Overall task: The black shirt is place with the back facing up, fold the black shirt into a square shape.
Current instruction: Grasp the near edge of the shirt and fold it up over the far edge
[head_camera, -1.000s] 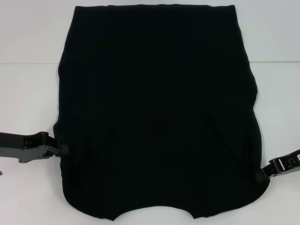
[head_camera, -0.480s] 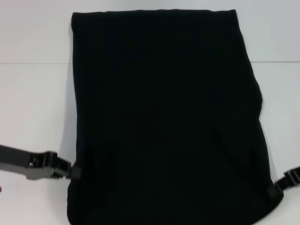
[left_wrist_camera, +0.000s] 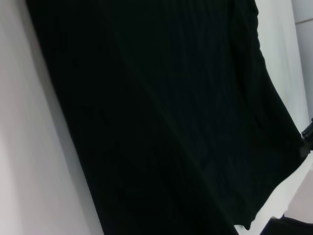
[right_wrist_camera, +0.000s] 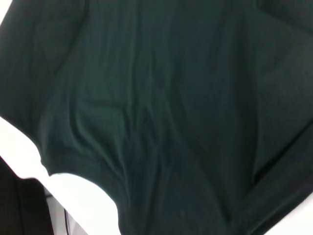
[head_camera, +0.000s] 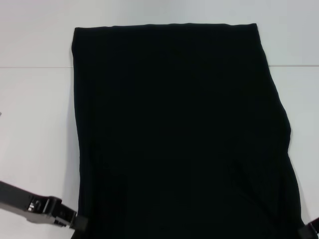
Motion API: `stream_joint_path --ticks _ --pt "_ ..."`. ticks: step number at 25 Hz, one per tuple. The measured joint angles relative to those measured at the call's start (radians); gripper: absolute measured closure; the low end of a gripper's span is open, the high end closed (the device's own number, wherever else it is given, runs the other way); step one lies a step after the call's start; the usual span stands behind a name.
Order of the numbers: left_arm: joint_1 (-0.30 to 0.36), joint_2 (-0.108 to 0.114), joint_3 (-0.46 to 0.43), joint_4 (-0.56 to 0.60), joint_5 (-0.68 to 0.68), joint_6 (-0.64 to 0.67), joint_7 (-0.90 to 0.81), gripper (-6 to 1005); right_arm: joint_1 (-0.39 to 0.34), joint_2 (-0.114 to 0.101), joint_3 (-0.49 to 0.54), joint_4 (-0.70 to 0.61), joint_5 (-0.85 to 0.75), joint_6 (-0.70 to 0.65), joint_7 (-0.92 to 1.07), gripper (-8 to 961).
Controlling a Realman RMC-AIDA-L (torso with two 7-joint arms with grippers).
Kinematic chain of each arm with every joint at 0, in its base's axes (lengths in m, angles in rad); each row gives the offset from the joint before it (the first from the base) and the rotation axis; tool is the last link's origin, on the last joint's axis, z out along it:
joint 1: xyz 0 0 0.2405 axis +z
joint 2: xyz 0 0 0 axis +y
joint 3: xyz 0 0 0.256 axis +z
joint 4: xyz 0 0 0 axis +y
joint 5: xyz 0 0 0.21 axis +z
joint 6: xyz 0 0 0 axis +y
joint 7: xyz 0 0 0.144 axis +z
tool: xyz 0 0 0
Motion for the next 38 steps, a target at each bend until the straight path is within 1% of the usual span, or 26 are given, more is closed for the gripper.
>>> stream_joint_path --ticks 4,6,7,9,13,16,17,19,20,22,23,24,25,26,27,30,34,36,38 --pt "-0.025 0.005 -0.019 -0.003 -0.024 -0.039 -0.015 891 0.020 -0.005 0.074 -0.001 0.009 0.025 -0.026 896" --pt "-0.047 0.007 -0.042 -0.007 -0.036 -0.060 -0.027 889 0.041 -0.015 0.123 -0.001 0.039 0.032 -0.045 896" --pt "-0.054 0.008 -0.052 -0.007 -0.044 -0.069 -0.032 889 0.041 -0.015 0.123 -0.001 0.039 0.032 -0.045 896" --pt "-0.070 0.009 -0.065 -0.007 -0.060 -0.087 -0.046 887 0.052 -0.024 0.139 -0.001 0.069 0.032 -0.052 896" --pt "-0.094 0.022 -0.072 -0.008 -0.128 -0.135 -0.086 885 0.065 -0.050 0.155 -0.003 0.135 0.040 -0.053 897" --pt "-0.120 0.040 -0.077 -0.008 -0.181 -0.189 -0.121 883 0.075 -0.075 0.179 -0.003 0.188 0.052 -0.048 897" --pt "-0.125 0.042 -0.079 -0.008 -0.184 -0.199 -0.125 882 0.078 -0.082 0.188 -0.004 0.202 0.060 -0.047 897" --pt "-0.147 0.050 -0.082 -0.009 -0.192 -0.245 -0.144 881 0.087 -0.092 0.208 -0.009 0.217 0.095 -0.041 897" --pt "-0.166 0.052 -0.079 -0.011 -0.192 -0.290 -0.157 880 0.093 -0.096 0.217 -0.011 0.223 0.115 -0.037 897" --pt "-0.185 0.053 -0.074 -0.018 -0.192 -0.334 -0.164 879 0.101 -0.098 0.223 -0.014 0.233 0.166 -0.032 897" --pt "-0.197 0.054 -0.073 -0.026 -0.192 -0.362 -0.166 878 0.106 -0.097 0.222 -0.014 0.236 0.200 -0.031 897" --pt "-0.197 0.054 -0.073 -0.026 -0.192 -0.362 -0.166 878 0.116 -0.092 0.211 -0.014 0.236 0.264 -0.031 897" --pt "-0.223 0.054 -0.071 -0.048 -0.192 -0.426 -0.169 877 0.116 -0.092 0.211 -0.014 0.236 0.264 -0.031 897" --pt "-0.239 0.055 -0.067 -0.065 -0.190 -0.478 -0.174 876 0.121 -0.090 0.200 -0.013 0.233 0.302 -0.031 897" --pt "-0.244 0.055 -0.066 -0.070 -0.188 -0.497 -0.176 876 0.126 -0.088 0.188 -0.010 0.231 0.340 -0.030 897" --pt "-0.259 0.053 -0.032 -0.106 -0.186 -0.620 -0.194 874 0.135 -0.080 0.158 -0.003 0.230 0.456 -0.024 897" --pt "-0.259 0.041 0.039 -0.156 -0.183 -0.802 -0.221 871 0.143 -0.046 0.088 0.038 0.229 0.659 -0.018 897" --pt "-0.253 0.035 0.066 -0.179 -0.183 -0.861 -0.224 870 0.147 -0.032 0.039 0.070 0.229 0.743 -0.017 896" --pt "-0.245 0.026 0.084 -0.194 -0.183 -0.908 -0.224 868 0.151 -0.021 -0.002 0.101 0.229 0.818 -0.014 896"
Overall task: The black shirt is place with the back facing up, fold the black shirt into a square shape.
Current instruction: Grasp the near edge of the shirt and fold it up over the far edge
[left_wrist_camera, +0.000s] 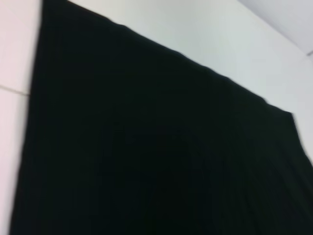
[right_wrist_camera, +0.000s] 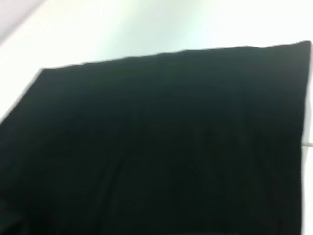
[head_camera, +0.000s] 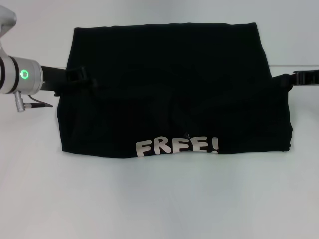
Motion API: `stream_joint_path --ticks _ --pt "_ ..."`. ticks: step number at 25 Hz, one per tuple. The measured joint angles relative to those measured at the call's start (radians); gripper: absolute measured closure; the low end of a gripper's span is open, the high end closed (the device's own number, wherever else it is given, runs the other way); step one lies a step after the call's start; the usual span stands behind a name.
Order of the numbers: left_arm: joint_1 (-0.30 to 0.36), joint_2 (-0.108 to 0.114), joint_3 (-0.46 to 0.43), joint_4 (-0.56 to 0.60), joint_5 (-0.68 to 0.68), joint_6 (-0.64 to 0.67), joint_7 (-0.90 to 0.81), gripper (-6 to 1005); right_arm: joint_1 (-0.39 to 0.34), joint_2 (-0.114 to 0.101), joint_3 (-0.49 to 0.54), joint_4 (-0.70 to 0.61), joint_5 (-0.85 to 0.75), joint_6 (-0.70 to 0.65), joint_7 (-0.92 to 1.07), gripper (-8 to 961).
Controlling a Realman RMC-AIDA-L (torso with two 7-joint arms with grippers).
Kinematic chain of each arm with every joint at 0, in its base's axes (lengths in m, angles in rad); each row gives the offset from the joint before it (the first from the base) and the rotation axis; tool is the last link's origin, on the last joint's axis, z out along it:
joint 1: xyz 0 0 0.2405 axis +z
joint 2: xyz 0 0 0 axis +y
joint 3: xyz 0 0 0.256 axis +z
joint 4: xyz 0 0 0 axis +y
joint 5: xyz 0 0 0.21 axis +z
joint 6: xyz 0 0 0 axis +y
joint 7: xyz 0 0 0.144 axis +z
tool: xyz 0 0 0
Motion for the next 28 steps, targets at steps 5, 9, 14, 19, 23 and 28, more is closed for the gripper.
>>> stream_joint_path --ticks 5,9,14,19,23,28 --pt "0.007 -0.006 0.002 0.004 -0.005 -0.042 0.002 865 0.010 0.023 -0.040 0.036 0.000 0.122 0.004 896" --pt "0.003 0.000 -0.007 0.012 -0.009 -0.070 -0.019 863 0.022 0.030 -0.037 0.028 0.004 0.169 0.004 897" --pt "-0.009 0.000 -0.009 0.038 -0.014 -0.103 -0.044 859 0.053 0.026 -0.035 0.028 0.005 0.216 0.005 897" --pt "-0.024 -0.007 -0.003 0.026 -0.021 -0.186 -0.046 856 0.079 0.031 -0.040 0.038 0.004 0.296 0.003 896" --pt "-0.025 -0.022 0.006 0.005 -0.016 -0.250 -0.044 853 0.089 0.046 -0.043 0.079 0.003 0.387 -0.003 890" --pt "-0.025 -0.027 0.036 -0.033 -0.015 -0.310 -0.040 850 0.101 0.057 -0.098 0.144 0.003 0.483 -0.008 882"
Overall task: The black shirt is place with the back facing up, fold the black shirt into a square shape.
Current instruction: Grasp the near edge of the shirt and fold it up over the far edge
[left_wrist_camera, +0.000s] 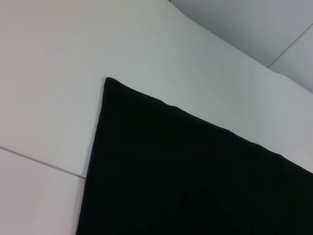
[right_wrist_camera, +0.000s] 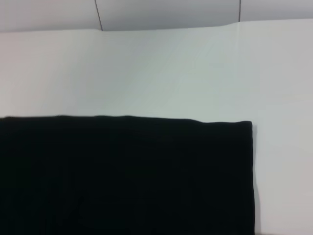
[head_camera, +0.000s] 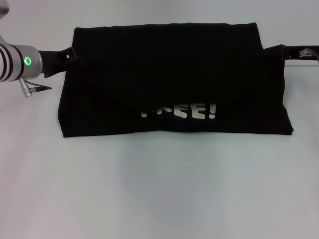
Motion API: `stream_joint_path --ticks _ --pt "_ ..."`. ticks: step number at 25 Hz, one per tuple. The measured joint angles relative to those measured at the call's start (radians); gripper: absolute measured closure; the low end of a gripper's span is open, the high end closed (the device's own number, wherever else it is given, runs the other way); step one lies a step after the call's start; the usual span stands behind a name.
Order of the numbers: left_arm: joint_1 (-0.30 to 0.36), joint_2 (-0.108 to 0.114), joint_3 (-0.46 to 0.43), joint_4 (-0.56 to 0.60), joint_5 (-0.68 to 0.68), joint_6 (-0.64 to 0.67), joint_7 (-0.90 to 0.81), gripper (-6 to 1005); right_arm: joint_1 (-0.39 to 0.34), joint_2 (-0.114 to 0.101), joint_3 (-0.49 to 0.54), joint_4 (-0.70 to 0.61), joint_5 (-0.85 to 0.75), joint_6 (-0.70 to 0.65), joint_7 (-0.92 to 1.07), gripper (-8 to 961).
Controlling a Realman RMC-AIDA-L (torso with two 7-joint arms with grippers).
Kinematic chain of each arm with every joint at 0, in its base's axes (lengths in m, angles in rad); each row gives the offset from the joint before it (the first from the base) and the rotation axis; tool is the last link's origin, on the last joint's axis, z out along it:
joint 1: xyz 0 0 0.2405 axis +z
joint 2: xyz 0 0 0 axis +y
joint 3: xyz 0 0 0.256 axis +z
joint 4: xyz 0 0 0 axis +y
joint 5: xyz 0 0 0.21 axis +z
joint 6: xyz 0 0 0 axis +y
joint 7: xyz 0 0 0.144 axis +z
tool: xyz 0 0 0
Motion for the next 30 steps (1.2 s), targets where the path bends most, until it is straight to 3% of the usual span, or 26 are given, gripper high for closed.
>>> stream_joint_path --ticks 5,15,19,25,30 --pt "-0.002 -0.009 0.004 -0.001 0.001 -0.019 0.004 847 0.002 0.013 -0.031 0.008 -0.001 0.041 0.000 874" --pt "-0.024 -0.007 0.006 0.029 -0.009 -0.036 -0.002 840 0.023 0.008 -0.035 -0.004 -0.001 0.062 0.003 858" --pt "-0.026 -0.012 0.012 0.020 -0.007 -0.053 0.002 838 0.036 0.015 -0.056 0.035 -0.001 0.118 -0.001 852" --pt "-0.028 -0.031 0.097 0.011 -0.007 -0.105 0.030 834 0.043 0.032 -0.100 0.063 -0.001 0.170 -0.001 842" --pt "-0.037 -0.041 0.145 0.011 -0.007 -0.116 0.079 831 0.044 0.027 -0.105 0.063 -0.001 0.165 -0.001 834"
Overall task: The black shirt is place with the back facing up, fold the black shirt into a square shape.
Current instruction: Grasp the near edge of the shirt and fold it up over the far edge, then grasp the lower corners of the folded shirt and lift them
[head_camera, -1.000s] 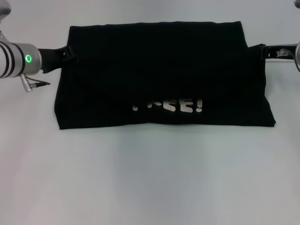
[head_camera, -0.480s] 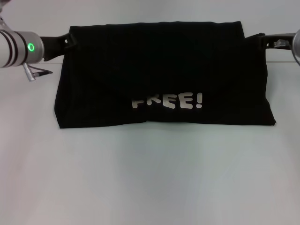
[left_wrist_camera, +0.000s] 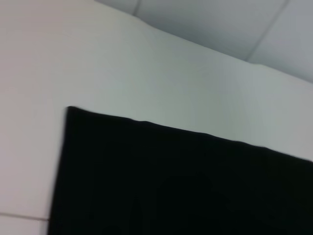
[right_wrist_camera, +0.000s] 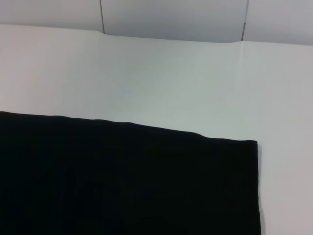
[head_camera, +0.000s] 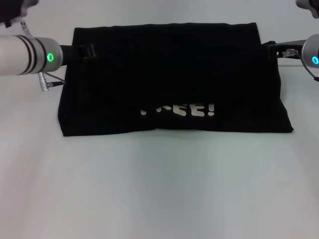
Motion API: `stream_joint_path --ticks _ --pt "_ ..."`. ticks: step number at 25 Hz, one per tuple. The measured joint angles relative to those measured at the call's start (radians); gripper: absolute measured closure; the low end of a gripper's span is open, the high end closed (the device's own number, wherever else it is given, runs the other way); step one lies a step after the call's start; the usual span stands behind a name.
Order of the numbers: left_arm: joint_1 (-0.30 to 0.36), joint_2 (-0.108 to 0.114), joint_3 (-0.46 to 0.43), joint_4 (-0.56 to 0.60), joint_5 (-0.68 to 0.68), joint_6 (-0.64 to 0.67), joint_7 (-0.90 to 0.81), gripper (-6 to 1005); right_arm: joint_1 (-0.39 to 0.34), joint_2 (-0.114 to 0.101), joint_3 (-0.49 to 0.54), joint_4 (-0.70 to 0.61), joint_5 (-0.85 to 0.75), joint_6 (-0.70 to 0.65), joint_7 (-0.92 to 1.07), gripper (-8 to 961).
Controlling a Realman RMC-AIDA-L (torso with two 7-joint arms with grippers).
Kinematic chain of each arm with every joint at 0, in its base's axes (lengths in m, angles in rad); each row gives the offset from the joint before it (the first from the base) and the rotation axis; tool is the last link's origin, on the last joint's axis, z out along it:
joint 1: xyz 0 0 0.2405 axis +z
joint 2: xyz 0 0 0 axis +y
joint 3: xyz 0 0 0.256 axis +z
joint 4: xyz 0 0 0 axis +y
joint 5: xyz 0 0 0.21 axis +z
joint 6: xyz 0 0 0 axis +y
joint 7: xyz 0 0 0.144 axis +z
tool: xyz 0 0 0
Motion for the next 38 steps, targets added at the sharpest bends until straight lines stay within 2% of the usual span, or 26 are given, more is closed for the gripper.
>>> stream_joint_path --ticks 7,10,12,13,16,18,21,25,29,34,38 --pt "-0.004 -0.010 0.051 0.038 -0.001 -0.002 0.003 826 -0.004 -0.005 0.001 -0.020 0.000 -0.017 0.007 823" --pt "0.026 -0.012 0.031 0.110 -0.020 0.068 -0.010 824 -0.015 -0.009 0.002 -0.052 0.000 -0.063 0.030 710" --pt "0.036 -0.005 0.013 0.126 -0.035 0.112 -0.012 597 -0.024 -0.012 0.003 -0.076 0.000 -0.092 0.061 634" --pt "0.042 0.003 -0.009 0.131 -0.043 0.153 -0.019 587 -0.028 -0.014 0.003 -0.088 0.000 -0.107 0.076 596" --pt "0.056 0.027 -0.080 0.134 -0.048 0.247 -0.037 557 -0.041 -0.023 0.004 -0.139 0.000 -0.189 0.123 340" --pt "0.068 0.041 -0.133 0.135 -0.051 0.309 -0.041 537 -0.044 -0.031 0.004 -0.170 0.000 -0.258 0.157 325" --pt "0.096 0.063 -0.205 0.140 -0.048 0.423 -0.041 544 -0.039 -0.061 0.001 -0.210 0.000 -0.396 0.227 303" --pt "0.128 0.079 -0.228 0.146 -0.026 0.542 -0.042 550 -0.014 -0.120 0.000 -0.214 0.000 -0.575 0.321 305" --pt "0.149 0.087 -0.272 0.158 0.043 0.632 -0.041 552 -0.005 -0.161 0.029 -0.228 -0.001 -0.735 0.379 307" --pt "0.164 0.086 -0.296 0.152 0.116 0.645 -0.039 554 -0.004 -0.177 0.079 -0.231 0.000 -0.812 0.381 309" --pt "0.171 0.082 -0.289 0.127 0.129 0.619 -0.034 554 -0.014 -0.179 0.094 -0.229 0.000 -0.830 0.381 309"
